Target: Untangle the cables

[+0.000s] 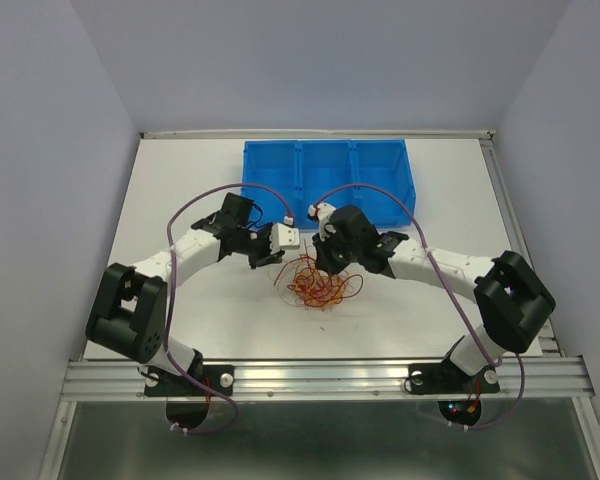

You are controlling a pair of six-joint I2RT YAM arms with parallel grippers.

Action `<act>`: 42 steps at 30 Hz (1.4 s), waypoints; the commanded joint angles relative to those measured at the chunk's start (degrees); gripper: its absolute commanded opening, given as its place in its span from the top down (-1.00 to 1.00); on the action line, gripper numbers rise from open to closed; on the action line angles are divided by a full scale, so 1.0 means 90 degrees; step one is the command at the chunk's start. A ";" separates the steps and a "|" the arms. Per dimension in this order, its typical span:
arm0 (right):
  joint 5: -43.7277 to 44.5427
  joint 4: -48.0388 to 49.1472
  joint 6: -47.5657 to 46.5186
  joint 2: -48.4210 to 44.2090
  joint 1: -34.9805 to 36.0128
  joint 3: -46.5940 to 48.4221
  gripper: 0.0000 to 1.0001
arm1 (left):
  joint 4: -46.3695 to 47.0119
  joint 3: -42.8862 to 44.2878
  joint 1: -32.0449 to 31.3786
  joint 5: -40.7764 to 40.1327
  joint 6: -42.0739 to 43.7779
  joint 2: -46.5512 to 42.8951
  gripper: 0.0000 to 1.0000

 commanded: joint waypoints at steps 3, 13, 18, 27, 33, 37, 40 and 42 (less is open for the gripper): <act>0.0058 0.0032 -0.0017 -0.0285 0.0067 0.0351 0.99 | 0.0027 0.0282 -0.0186 -0.0094 -0.0123 0.0044 1.00; 0.1034 -0.0142 0.0890 -0.1211 0.0057 -0.0058 0.99 | -0.0227 0.0846 -0.0176 -0.0435 -0.1419 -0.2052 1.00; 0.1807 -0.0329 0.1409 -0.1837 0.0047 -0.0527 0.99 | -0.0900 0.2145 -0.0176 -0.0592 -0.2319 -0.3099 1.00; 0.2353 -0.0787 0.2063 -0.2745 0.0047 -0.1367 0.99 | -0.1829 0.5710 -0.0176 -0.1916 -0.3755 -0.3180 1.00; 0.2978 -0.1178 0.2395 -0.3468 0.0047 -0.1562 0.99 | -0.1917 0.5947 -0.0176 -0.2028 -0.3990 -0.3257 1.00; 0.3789 -0.1705 0.2571 -0.3888 0.0047 -0.1407 0.99 | -0.1820 0.5450 -0.0176 -0.2067 -0.3903 -0.3491 1.00; 0.3644 -0.1754 0.2474 -0.3831 0.0047 -0.1270 0.55 | -0.1556 0.4883 -0.0166 -0.2077 -0.3913 -0.3667 1.00; 0.3343 -0.1745 0.2338 -0.3597 0.0038 -0.1026 0.46 | -0.1342 0.4541 -0.0176 -0.2086 -0.3932 -0.3716 1.00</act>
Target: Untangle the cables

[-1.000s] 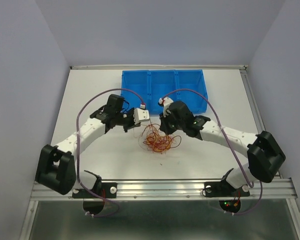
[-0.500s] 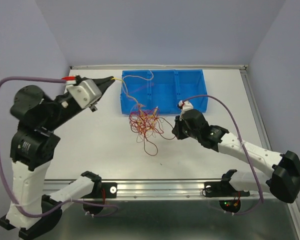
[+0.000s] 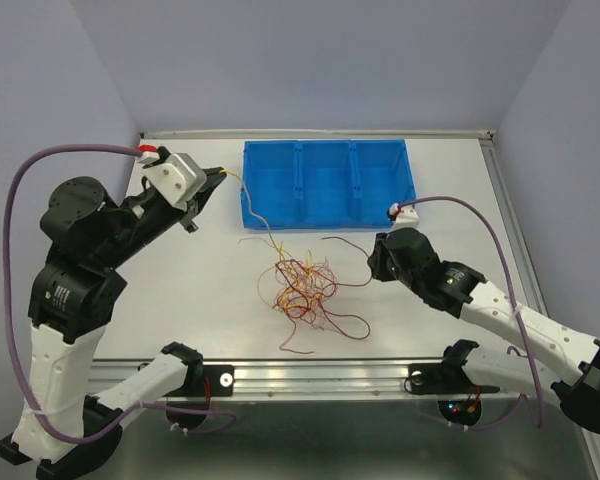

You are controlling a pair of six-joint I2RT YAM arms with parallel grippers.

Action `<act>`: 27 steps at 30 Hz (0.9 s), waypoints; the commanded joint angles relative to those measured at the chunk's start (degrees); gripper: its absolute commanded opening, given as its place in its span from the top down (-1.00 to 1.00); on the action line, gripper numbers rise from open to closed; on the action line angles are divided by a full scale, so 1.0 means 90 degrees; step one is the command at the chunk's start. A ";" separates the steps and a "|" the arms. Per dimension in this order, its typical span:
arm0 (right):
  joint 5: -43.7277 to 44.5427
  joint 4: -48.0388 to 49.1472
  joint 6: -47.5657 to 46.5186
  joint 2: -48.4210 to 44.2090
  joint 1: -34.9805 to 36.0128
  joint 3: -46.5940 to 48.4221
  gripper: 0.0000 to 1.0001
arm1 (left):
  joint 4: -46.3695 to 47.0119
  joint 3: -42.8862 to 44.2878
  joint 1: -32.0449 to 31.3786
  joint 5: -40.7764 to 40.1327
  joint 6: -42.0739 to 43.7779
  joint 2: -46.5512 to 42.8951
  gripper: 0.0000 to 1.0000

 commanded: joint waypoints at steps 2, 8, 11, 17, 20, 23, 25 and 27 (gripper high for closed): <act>-0.0133 -0.0164 -0.0257 0.0409 0.0050 0.0687 -0.13 | 0.0648 -0.0509 0.0006 -0.0024 -0.0124 -0.0139 1.00; -0.1763 0.1378 -0.1292 0.0264 0.0059 0.0805 -0.55 | 0.0942 -0.1026 -0.0004 0.0346 -0.0163 -0.0090 1.00; -0.3147 0.2295 -0.1595 0.0370 0.0050 0.0815 -0.58 | 0.0971 -0.1105 0.0006 0.0561 -0.0163 -0.0110 1.00; -0.4167 0.3556 -0.2043 0.1229 0.0128 0.1477 -0.61 | 0.1010 -0.1106 -0.0004 0.0679 -0.0232 -0.0080 1.00; -0.4176 0.4190 -0.2239 0.1591 0.0138 0.1615 -0.58 | 0.1069 -0.1145 -0.0013 0.0718 -0.0290 -0.0051 1.00; -0.4731 0.5088 -0.2240 0.1845 0.0128 0.1606 -0.58 | 0.1137 -0.1193 -0.0013 0.0728 -0.0339 -0.0051 1.00; -0.4918 0.5421 -0.2279 0.2059 0.0206 0.1752 -0.58 | 0.1157 -0.1184 -0.0013 0.0747 -0.0359 -0.0032 1.00; -0.4938 0.5442 -0.2347 0.2254 0.0274 0.1947 -0.57 | 0.1147 -0.1174 -0.0013 0.0767 -0.0368 -0.0012 1.00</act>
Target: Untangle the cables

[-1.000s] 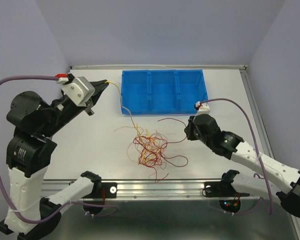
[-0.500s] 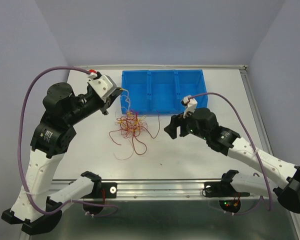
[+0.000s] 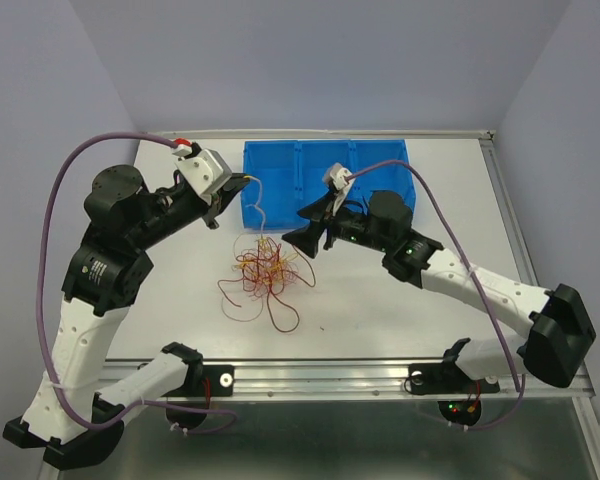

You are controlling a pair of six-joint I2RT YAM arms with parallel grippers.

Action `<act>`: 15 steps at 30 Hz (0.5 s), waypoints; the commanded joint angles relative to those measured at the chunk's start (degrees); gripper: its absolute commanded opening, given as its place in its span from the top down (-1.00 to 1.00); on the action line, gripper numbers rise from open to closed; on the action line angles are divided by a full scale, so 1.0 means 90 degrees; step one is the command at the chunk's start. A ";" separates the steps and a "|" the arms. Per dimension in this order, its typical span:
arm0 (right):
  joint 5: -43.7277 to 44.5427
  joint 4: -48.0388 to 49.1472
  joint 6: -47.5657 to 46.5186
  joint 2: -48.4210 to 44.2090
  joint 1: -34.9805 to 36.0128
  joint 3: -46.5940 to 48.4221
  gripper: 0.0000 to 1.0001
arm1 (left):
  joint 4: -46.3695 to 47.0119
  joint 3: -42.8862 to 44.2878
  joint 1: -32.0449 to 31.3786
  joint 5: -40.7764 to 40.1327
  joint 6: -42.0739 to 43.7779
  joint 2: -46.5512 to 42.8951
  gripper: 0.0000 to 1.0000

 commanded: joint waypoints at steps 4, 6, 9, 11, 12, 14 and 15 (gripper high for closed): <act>-0.0601 0.1238 -0.0330 0.0720 0.0214 0.1114 -0.45 | 0.0440 0.0043 -0.0004 0.0186 -0.0123 -0.0070 1.00; -0.0834 0.1336 -0.0272 0.0983 0.0243 0.1241 -0.43 | 0.0440 0.0043 -0.0013 0.0196 -0.0143 -0.0070 1.00; -0.0904 0.1366 -0.0252 0.1257 0.0360 0.1495 -0.26 | 0.0440 0.0053 -0.0013 0.0206 -0.0152 -0.0051 1.00; -0.0953 0.1405 -0.0271 0.1365 0.0419 0.1602 -0.12 | 0.0440 0.0101 -0.0004 0.0206 -0.0182 0.0008 1.00; -0.0963 0.1405 -0.0262 0.1433 0.0438 0.1632 -0.07 | 0.0431 0.0121 -0.0004 0.0196 -0.0201 0.0027 1.00; -0.0953 0.1414 -0.0271 0.1599 0.0477 0.1633 0.06 | 0.0440 0.0209 -0.0013 0.0118 -0.0250 0.0086 1.00; -0.0934 0.1415 -0.0271 0.1629 0.0487 0.1603 0.07 | 0.0450 0.0335 -0.0013 0.0099 -0.0279 0.0105 1.00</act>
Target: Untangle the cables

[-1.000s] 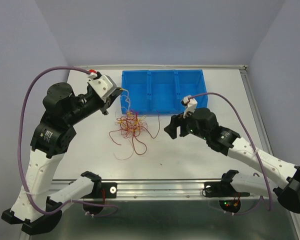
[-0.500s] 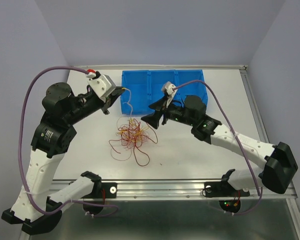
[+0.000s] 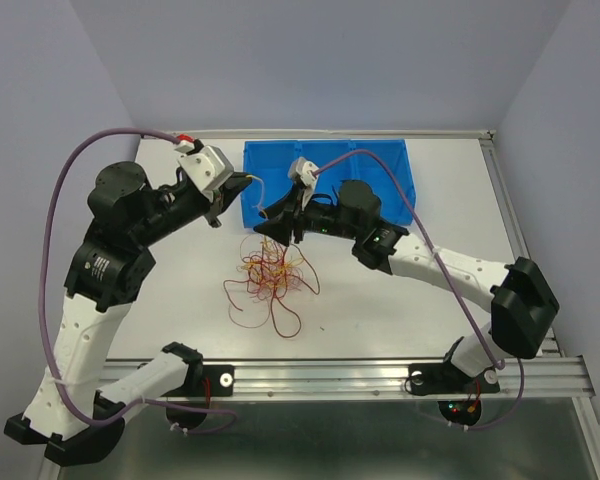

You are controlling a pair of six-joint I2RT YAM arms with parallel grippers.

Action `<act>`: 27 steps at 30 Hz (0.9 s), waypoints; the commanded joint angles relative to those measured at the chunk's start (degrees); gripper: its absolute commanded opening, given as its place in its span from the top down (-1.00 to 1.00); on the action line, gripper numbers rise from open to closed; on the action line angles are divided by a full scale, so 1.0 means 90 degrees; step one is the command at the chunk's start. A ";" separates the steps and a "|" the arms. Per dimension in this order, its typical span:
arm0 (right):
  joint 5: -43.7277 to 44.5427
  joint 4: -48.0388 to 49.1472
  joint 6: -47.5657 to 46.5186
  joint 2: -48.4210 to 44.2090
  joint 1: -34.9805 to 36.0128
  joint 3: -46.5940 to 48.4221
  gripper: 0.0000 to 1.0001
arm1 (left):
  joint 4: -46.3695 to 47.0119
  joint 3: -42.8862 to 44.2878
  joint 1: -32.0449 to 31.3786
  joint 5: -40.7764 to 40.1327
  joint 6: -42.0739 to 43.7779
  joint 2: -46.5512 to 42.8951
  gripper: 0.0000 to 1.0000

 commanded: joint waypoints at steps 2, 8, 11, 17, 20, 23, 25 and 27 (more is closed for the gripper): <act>-0.0086 0.0548 -0.0050 0.0238 0.0123 0.0248 0.20 | 0.0433 0.0538 -0.0013 0.0035 -0.0294 0.0140 1.00; -0.0222 0.1124 0.0253 0.0764 0.0172 -0.0046 0.45 | 0.0209 0.2489 -0.0004 -0.0121 -0.0850 0.0930 1.00; -0.0067 0.1134 0.0301 0.1018 0.0269 -0.0191 0.58 | 0.0179 0.3476 -0.0013 -0.0344 -0.1192 0.1321 1.00; 0.0295 0.2119 0.0623 0.1020 0.0289 -0.1517 0.50 | 0.0345 0.5553 -0.0004 -0.1533 -0.1456 0.1965 1.00; 0.0490 0.2442 0.0731 0.0932 0.0289 -0.2035 0.46 | 0.0403 0.5977 -0.0004 -0.2092 -0.1447 0.2181 1.00; 0.0792 0.2511 0.0828 0.1000 0.0289 -0.2388 0.45 | 0.0822 0.5706 -0.0013 -0.2541 -0.1418 0.2006 1.00; 0.0987 0.2656 0.0897 0.1097 0.0289 -0.2777 0.45 | 0.1183 0.5317 -0.0013 -0.2873 -0.1311 0.1772 1.00; 0.1173 0.2910 0.0975 0.1088 0.0289 -0.3110 0.45 | 0.1486 0.4955 -0.0013 -0.2991 -0.1271 0.1615 1.00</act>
